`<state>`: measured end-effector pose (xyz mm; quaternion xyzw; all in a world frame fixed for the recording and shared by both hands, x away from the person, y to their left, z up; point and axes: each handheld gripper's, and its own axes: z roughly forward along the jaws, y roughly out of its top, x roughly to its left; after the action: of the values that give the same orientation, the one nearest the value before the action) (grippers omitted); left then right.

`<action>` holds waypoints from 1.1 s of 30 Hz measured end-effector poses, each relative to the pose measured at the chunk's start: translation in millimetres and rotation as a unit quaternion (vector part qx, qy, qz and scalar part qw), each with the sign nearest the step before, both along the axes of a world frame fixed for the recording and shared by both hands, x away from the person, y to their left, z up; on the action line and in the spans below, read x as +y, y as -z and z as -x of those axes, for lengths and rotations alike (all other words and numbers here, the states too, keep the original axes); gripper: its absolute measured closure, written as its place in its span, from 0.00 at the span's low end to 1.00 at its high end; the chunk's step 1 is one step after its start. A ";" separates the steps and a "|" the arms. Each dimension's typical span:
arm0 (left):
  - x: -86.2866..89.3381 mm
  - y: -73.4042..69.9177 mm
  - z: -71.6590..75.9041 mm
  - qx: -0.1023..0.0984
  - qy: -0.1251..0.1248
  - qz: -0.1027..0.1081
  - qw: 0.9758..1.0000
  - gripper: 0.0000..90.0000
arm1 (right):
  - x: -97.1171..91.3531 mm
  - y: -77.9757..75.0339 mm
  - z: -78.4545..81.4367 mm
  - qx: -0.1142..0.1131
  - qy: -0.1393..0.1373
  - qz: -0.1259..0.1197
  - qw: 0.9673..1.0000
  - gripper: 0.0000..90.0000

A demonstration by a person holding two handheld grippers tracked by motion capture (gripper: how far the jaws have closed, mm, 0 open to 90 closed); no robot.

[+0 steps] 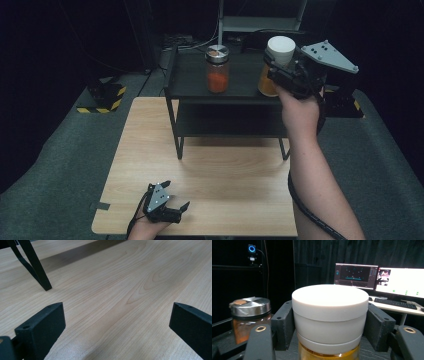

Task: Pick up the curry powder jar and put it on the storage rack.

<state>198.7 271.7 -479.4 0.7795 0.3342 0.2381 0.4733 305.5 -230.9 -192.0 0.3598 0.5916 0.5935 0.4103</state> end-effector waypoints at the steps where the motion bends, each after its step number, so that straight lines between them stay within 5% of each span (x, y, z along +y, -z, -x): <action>1: 0.3 0.2 0.1 0.000 0.000 0.001 1.000 0.01 | -0.1 -0.2 -2.3 0.002 0.001 -0.001 1.000 0.37; 11: 1.4 1.0 0.2 0.000 -0.002 0.007 1.000 0.01 | -2.6 -2.4 -18.9 0.014 0.004 -0.010 1.000 0.37; 33: 2.7 1.2 0.3 0.002 -0.003 0.010 1.000 0.01 | 2.0 -1.6 -24.7 0.024 0.006 -0.013 1.000 0.37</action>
<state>198.4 274.4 -480.6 0.7740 0.3399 0.2352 0.4797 330.2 -228.8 -190.5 0.3828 0.5913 0.5899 0.3947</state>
